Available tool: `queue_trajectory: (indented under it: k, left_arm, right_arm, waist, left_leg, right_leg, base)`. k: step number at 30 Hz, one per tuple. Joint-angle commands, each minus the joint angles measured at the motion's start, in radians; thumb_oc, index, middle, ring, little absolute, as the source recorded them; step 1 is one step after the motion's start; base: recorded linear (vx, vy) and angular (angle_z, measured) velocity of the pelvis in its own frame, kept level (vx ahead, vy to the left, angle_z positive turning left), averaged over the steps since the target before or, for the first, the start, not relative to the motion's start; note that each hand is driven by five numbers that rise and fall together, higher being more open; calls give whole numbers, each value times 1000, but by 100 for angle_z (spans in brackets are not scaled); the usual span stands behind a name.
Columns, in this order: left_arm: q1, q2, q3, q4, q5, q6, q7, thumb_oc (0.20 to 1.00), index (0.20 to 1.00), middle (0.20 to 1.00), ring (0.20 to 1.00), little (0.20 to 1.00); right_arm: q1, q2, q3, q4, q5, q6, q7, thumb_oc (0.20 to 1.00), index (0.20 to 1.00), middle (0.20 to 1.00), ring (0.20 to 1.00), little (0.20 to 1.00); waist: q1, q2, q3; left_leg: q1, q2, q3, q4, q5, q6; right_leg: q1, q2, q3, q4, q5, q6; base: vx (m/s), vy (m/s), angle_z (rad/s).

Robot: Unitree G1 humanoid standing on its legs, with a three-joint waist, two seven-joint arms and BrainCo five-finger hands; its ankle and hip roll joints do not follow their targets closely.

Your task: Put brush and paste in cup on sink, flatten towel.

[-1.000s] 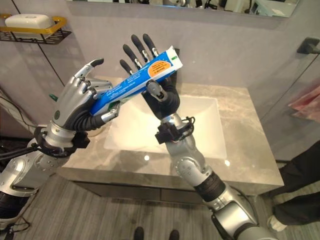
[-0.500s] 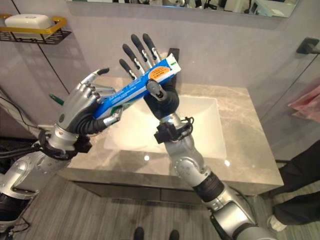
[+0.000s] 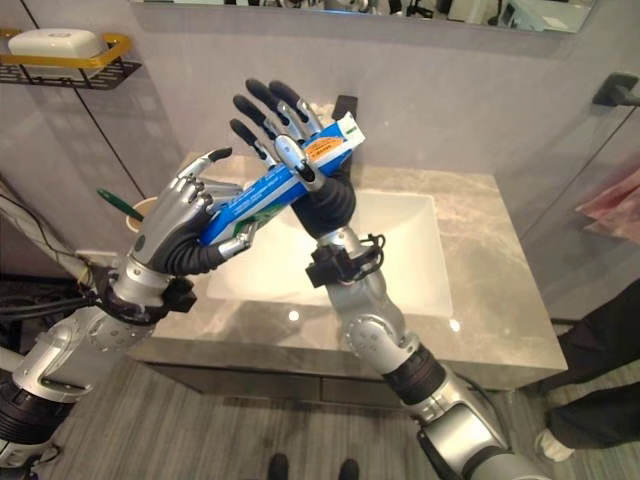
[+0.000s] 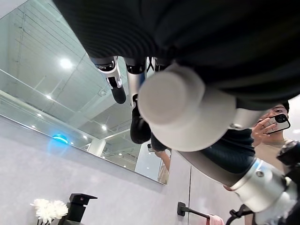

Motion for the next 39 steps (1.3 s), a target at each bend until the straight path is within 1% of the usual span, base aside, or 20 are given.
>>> queue_trajectory:
  k: [1, 9, 10, 11, 12, 13, 14, 17, 18, 19, 22, 23, 26, 32, 34, 35, 39]
  left_arm:
    - [0, 2, 52, -4, -83, -8, 29, 200, 200, 200, 200, 200]
    - [64, 1, 121, -37, -118, -7, 46, 200, 200, 200, 200, 200]
    - [91, -2, 148, -54, -144, -6, 56, 357, 357, 357, 357, 357]
    - [93, -2, 149, -55, -144, -5, 56, 385, 385, 385, 385, 385]
    - [99, -3, 154, -59, -151, -3, 57, 451, 451, 451, 451, 451]
    - [108, -5, 161, -63, -157, -3, 60, 771, 771, 771, 771, 771]
    - [113, -6, 165, -65, -161, -1, 62, 1000, 1000, 1000, 1000, 1000]
    - [130, -14, 182, -77, -174, -3, 70, 1000, 1000, 1000, 1000, 1000]
    - [96, -96, 72, -42, -142, 22, 71, 1000, 1000, 1000, 1000, 1000]
    - [97, -110, 51, -28, -130, 31, 66, 1000, 1000, 1000, 1000, 1000]
    - [109, -107, 43, -33, -113, 30, 62, 1000, 1000, 1000, 1000, 1000]
    - [139, -117, 49, -36, -117, 29, 66, 1000, 1000, 1000, 1000, 1000]
    - [169, -124, 62, -35, -124, 26, 74, 1000, 1000, 1000, 1000, 1000]
    - [320, -136, 134, -46, -194, 6, 106, 1000, 1000, 1000, 1000, 1000]
    - [373, -131, 161, -48, -220, -8, 110, 1000, 1000, 1000, 1000, 1000]
    - [420, -118, 192, -57, -247, -23, 110, 1000, 1000, 1000, 1000, 1000]
    - [477, -112, 234, -54, -322, -45, 114, 1000, 1000, 1000, 1000, 1000]
  right_arm:
    - [-66, 44, -27, -55, 0, -41, -5, 200, 200, 200, 200, 200]
    - [-39, 55, -59, -60, -28, -62, -49, 200, 200, 200, 200, 200]
    - [-26, 68, -74, -59, -50, -73, -86, 200, 200, 200, 200, 200]
    - [-26, 68, -73, -60, -51, -72, -87, 200, 200, 200, 200, 200]
    - [-22, 74, -77, -58, -57, -76, -98, 200, 200, 200, 200, 200]
    - [-19, 79, -81, -57, -64, -79, -108, 200, 200, 200, 200, 200]
    - [-17, 83, -83, -54, -68, -81, -115, 200, 200, 200, 200, 200]
    - [-13, 92, -88, -52, -82, -85, -131, 200, 200, 200, 200, 200]
    - [-18, 116, -77, -43, -92, -91, -150, 200, 200, 200, 200, 200]
    - [-20, 122, -82, -42, -96, -94, -161, 200, 200, 200, 200, 200]
    - [-17, 121, -93, -51, -113, -96, -179, 200, 200, 200, 200, 200]
    - [-20, 124, -103, -54, -131, -102, -198, 200, 200, 200, 200, 200]
    - [-26, 127, -104, -52, -133, -109, -209, 200, 200, 200, 200, 200]
    - [-46, 93, -133, -64, -180, -122, -253, 200, 200, 200, 200, 200]
    - [-61, 74, -155, -67, -201, -129, -266, 200, 200, 200, 200, 200]
    - [-84, 51, -175, -67, -226, -133, -285, 200, 200, 200, 200, 200]
    - [-131, 2, -205, -53, -272, -137, -318, 200, 200, 200, 200, 200]
  waist:
    - [-20, -27, -49]
    - [-14, -28, -48]
    - [-9, -27, -48]
    - [-9, -27, -48]
    - [-9, -27, -48]
    - [-8, -27, -47]
    - [-6, -26, -46]
    - [-3, -25, -46]
    - [-10, -26, -46]
    - [-10, -26, -44]
    - [-7, -24, -42]
    - [-3, -23, -41]
    - [0, -24, -40]
    - [33, -30, -29]
    - [51, -32, -26]
    - [66, -37, -21]
    - [114, -49, -14]
  left_leg:
    - [11, 47, -39, 3, -20, -54]
    - [12, 46, -41, 3, -21, -53]
    - [11, 44, -46, 3, -22, -51]
    - [11, 44, -46, 3, -22, -51]
    - [11, 43, -47, 3, -22, -50]
    - [11, 42, -48, 3, -23, -50]
    - [11, 42, -49, 3, -23, -49]
    - [10, 40, -51, 3, -23, -48]
    - [10, 40, -51, 3, -23, -47]
    - [10, 40, -50, 3, -23, -46]
    - [9, 39, -51, 3, -23, -45]
    - [8, 38, -52, 3, -22, -44]
    - [7, 37, -55, 3, -22, -44]
    - [-7, 30, -75, 3, -15, -42]
    - [-12, 26, -86, 3, -13, -42]
    - [-18, 22, -103, 3, -9, -41]
    - [-38, 11, -140, 3, -1, -41]
  right_leg:
    - [34, -102, 17, -2, -11, 90]
    - [37, -102, 13, -2, -12, 90]
    - [39, -104, 10, -2, -12, 90]
    - [39, -104, 10, -2, -12, 90]
    - [40, -105, 9, -2, -12, 90]
    - [41, -105, 8, -2, -12, 90]
    - [41, -106, 6, -2, -12, 90]
    - [42, -107, 6, -2, -13, 90]
    - [42, -107, 4, -2, -13, 90]
    - [42, -107, 4, -2, -13, 90]
    - [42, -108, 3, -2, -13, 90]
    - [43, -109, 1, -2, -14, 91]
    - [43, -109, 0, -2, -14, 90]
    - [43, -115, -22, -2, -13, 91]
    - [45, -117, -33, -2, -14, 91]
    - [48, -119, -44, -2, -17, 92]
    - [52, -125, -76, -2, -19, 93]
  base:
    - [0, 0, 0]
    - [0, 0, 0]
    - [0, 0, 0]
    - [0, 0, 0]
    - [0, 0, 0]
    - [0, 0, 0]
    - [0, 0, 0]
    - [-5, 3, 3]
    - [-5, 2, 6]
    - [-10, 2, 7]
    - [-6, 2, 3]
    - [-7, 7, -3]
    - [-1, 1, 1]
    - [-11, 3, 5]
    - [-12, 0, 15]
    - [-25, -3, 31]
    - [-10, -7, 35]
